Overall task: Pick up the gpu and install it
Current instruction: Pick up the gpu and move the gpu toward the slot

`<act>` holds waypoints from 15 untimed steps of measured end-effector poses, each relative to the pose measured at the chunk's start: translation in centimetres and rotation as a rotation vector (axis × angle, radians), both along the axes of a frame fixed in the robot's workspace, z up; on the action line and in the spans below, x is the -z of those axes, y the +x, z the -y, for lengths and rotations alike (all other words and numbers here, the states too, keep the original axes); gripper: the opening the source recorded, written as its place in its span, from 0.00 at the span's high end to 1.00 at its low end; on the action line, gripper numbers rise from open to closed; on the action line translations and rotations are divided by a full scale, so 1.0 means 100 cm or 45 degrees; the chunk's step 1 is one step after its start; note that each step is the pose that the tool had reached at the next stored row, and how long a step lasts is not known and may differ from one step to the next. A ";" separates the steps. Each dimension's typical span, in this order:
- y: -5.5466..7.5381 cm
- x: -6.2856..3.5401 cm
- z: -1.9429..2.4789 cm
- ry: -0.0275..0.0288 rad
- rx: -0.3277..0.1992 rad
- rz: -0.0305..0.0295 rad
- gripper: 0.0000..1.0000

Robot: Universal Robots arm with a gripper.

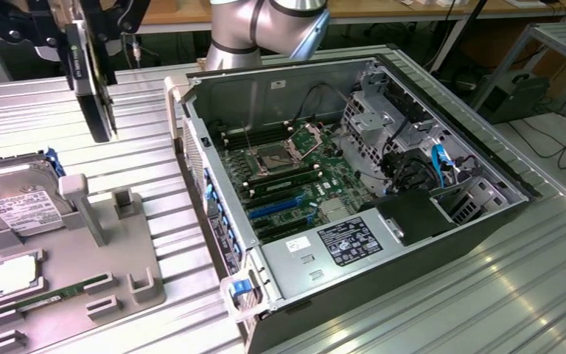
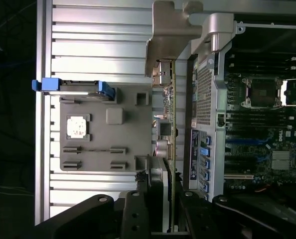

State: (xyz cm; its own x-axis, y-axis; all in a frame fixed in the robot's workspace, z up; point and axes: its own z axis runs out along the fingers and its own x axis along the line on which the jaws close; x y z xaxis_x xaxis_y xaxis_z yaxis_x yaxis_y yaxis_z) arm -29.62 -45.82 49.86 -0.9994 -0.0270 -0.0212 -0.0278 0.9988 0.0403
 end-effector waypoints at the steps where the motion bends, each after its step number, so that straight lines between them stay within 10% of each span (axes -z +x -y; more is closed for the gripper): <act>1: 0.003 0.0000 0.0000 0.0000 0.000 0.0000 0.72; 15: 0.034 0.0001 0.0000 0.0001 0.000 0.0001 0.72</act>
State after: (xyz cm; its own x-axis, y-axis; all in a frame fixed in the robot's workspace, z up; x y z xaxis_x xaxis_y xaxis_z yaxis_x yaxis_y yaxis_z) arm -26.21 -45.83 49.86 -0.9994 -0.0271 -0.0213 -0.0279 0.9988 0.0404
